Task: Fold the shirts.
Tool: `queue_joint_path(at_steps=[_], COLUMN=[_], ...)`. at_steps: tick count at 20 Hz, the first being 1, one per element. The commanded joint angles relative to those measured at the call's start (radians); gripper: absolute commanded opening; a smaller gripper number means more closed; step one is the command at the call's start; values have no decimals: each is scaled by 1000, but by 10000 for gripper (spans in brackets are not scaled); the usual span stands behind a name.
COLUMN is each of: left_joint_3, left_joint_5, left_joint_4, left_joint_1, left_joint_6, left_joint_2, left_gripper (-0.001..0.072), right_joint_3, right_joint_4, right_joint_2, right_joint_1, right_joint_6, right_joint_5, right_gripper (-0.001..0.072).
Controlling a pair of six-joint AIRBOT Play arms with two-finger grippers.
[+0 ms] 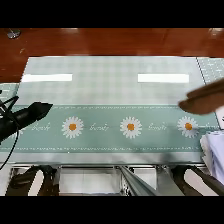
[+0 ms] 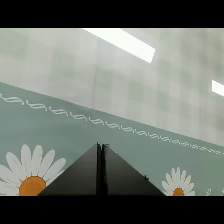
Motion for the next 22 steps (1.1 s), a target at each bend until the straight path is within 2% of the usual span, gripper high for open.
queue_joint_path(at_steps=[1, 3, 5, 8, 9, 10, 11, 12, 13, 14, 16, 17, 18, 19, 20, 21, 22], left_joint_3=[0, 0, 0, 0, 0, 0, 0, 0, 0, 2, 54, 123, 204, 294, 401, 515, 621], left_joint_5=[26, 46, 63, 63, 65, 71, 75, 87, 124, 183, 313, 320, 308, 283, 239, 180, 116], left_joint_4=[0, 0, 0, 0, 0, 0, 0, 0, 6, 14, 6, -10, -31, -49, -56, -55, -45], left_joint_1=[-1, -1, -1, -1, -1, -1, -1, -1, 2, 14, 69, 95, 104, 98, 77, 38, -15], left_joint_6=[0, 0, 0, 0, 0, 0, 1, 46, 151, 214, 195, 195, 196, 199, 200, 212, 297], left_joint_2=[0, 0, 0, 0, 0, 0, 0, 0, 0, 0, -15, -46, -89, -140, -207, -280, -348], left_gripper=[19, 19, 19, 19, 19, 19, 19, 19, 19, 18, 19, 19, 19, 18, 18, 18, 17], right_joint_3=[-259, -417, -531, -665, -704, -729, -740, -735, -718, -682, -559, -483, -417, -367, -332, -308, -298], right_joint_4=[-60, -231, -397, -482, -484, -484, -485, -473, -429, -366, -119, 52, 233, 451, 624, 728, 806], right_joint_2=[208, 312, 383, 473, 491, 494, 487, 465, 428, 383, 276, 217, 161, 105, 57, 21, -1], right_joint_1=[-214, -332, -431, -564, -581, -585, -585, -584, -584, -584, -584, -584, -583, -572, -521, -429, -282], right_joint_6=[-36, -67, -22, 11, 24, 24, 18, 14, 6, -11, -64, -78, -85, -107, -120, -129, -200], right_joint_5=[21, 21, 21, -2, -13, -29, -55, -80, -98, -126, -224, -261, -286, -329, -384, -444, -518], right_gripper=[30, 31, 31, 32, 88, 345, 634, 630, 630, 629, 604, 419, 144, 31, 30, 30, 30])
